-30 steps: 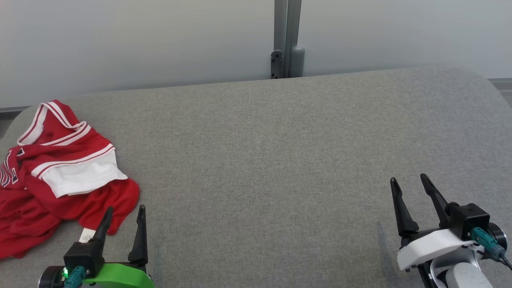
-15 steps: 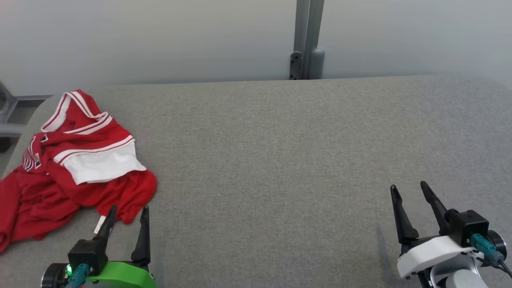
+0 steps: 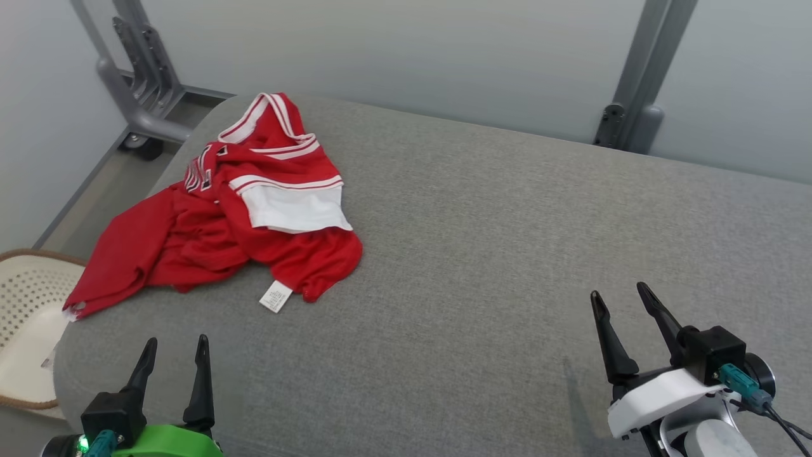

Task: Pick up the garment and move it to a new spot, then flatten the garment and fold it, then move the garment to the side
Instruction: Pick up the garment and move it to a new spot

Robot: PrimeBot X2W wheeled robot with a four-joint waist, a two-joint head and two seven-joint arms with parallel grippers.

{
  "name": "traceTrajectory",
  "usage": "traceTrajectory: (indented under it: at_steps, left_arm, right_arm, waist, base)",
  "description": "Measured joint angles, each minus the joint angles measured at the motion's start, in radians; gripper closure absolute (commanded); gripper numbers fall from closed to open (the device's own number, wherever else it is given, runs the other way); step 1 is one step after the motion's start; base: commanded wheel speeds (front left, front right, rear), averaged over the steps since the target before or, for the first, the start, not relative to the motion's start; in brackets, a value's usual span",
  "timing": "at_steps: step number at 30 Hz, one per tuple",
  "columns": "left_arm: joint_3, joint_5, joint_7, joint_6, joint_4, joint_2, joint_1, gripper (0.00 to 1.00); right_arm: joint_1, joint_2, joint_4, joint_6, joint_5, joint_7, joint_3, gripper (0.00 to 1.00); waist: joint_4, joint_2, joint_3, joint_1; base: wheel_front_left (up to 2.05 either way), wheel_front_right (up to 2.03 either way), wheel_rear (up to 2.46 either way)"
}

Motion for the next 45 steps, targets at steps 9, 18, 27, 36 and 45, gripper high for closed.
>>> traceTrajectory:
  at_steps: [9,18,27,36,45]
  left_arm:
    - [-0.038,-0.055,0.0,0.0,0.01,-0.004,-0.067,0.0]
    - [-0.162,-0.286,0.172,-0.001,0.099,0.066,-0.404,0.0]
    - [-0.152,-0.39,0.326,0.002,0.301,0.17,-0.689,0.0]
    - [-0.159,-0.45,0.434,0.002,0.485,0.202,-0.783,0.04]
    - [-0.233,-0.442,0.362,0.002,0.457,0.236,-0.788,1.0]
  right_arm:
    - [-0.06,-0.049,-0.002,0.0,0.002,0.0,0.046,0.0]
    - [-0.192,-0.155,-0.047,0.0,0.002,0.0,0.074,0.0]
    - [-0.307,-0.191,-0.091,0.0,0.015,0.0,0.115,0.0]
    - [-0.315,-0.167,-0.098,0.0,0.017,0.0,0.1,0.0]
    - [-0.295,-0.126,-0.076,0.0,0.018,-0.002,0.096,0.0]
  waist:
    - [0.081,0.0,0.044,0.0]
    - [0.076,0.0,0.176,0.0]
    - [0.016,0.0,0.386,0.0002]
    - [-0.095,0.0,0.517,0.0003]
    - [-0.156,0.0,0.507,0.0002]
  base:
    - [0.0,0.0,0.0]
    - [0.0,0.0,0.0]
    - [0.0,0.0,0.0]
    - [0.0,0.0,0.0]
    - [0.0,0.0,0.0]
